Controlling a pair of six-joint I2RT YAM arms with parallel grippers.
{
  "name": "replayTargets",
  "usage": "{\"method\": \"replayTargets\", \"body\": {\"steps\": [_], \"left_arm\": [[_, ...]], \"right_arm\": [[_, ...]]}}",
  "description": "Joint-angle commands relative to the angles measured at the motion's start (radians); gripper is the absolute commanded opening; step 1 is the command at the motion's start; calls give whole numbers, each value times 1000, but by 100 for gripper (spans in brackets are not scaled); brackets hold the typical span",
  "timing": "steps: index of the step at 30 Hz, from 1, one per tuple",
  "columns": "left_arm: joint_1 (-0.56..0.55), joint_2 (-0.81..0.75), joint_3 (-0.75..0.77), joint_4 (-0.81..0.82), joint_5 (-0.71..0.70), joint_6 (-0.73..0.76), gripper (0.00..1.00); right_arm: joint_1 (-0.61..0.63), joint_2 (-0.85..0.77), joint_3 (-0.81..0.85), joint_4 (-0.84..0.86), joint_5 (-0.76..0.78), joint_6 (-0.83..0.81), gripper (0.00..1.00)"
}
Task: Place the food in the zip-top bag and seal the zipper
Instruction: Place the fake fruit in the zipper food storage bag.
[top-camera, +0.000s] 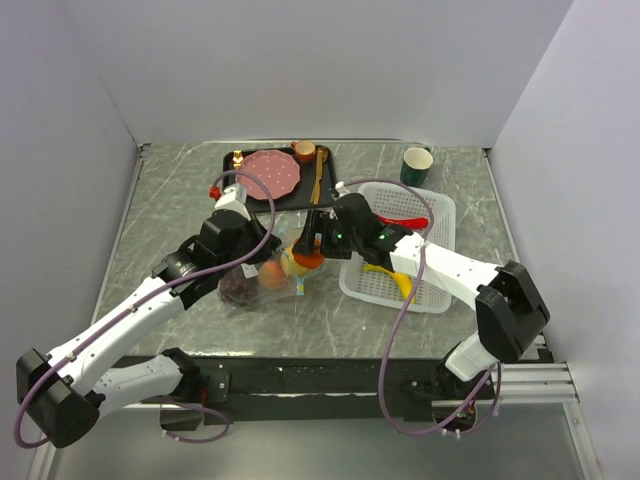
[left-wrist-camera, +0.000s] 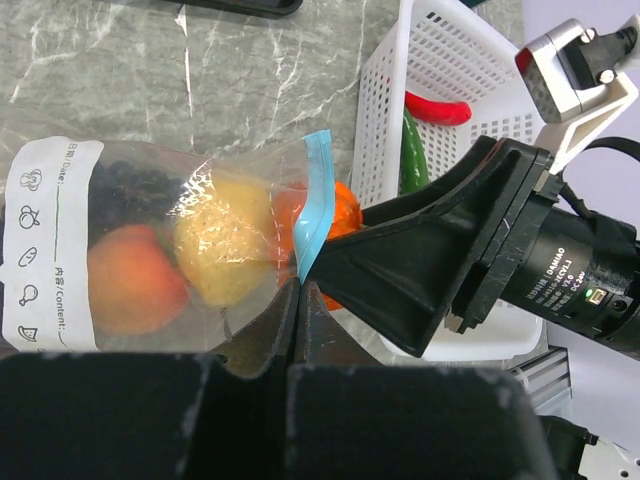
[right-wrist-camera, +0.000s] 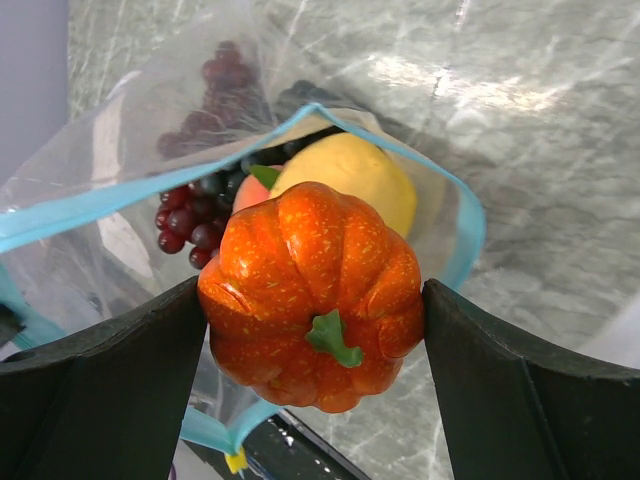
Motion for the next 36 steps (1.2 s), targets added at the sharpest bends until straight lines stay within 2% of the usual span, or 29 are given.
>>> {"method": "replayTargets", "body": {"steps": [1, 22, 29, 36], "left_arm": [[-3, 1, 15, 14, 2, -2, 1], [-3, -48, 28, -16, -39, -7, 1], [-3, -56, 29, -19, -41, -5, 1], [-3, -60, 35, -29, -45, -1, 1]], "right_arm": [[21, 13, 47, 62, -39, 5, 73], [82, 134, 145, 117, -145, 22, 77], [84, 133, 148, 111, -136, 12, 89], [84, 116, 142, 99, -127, -15, 91]]}}
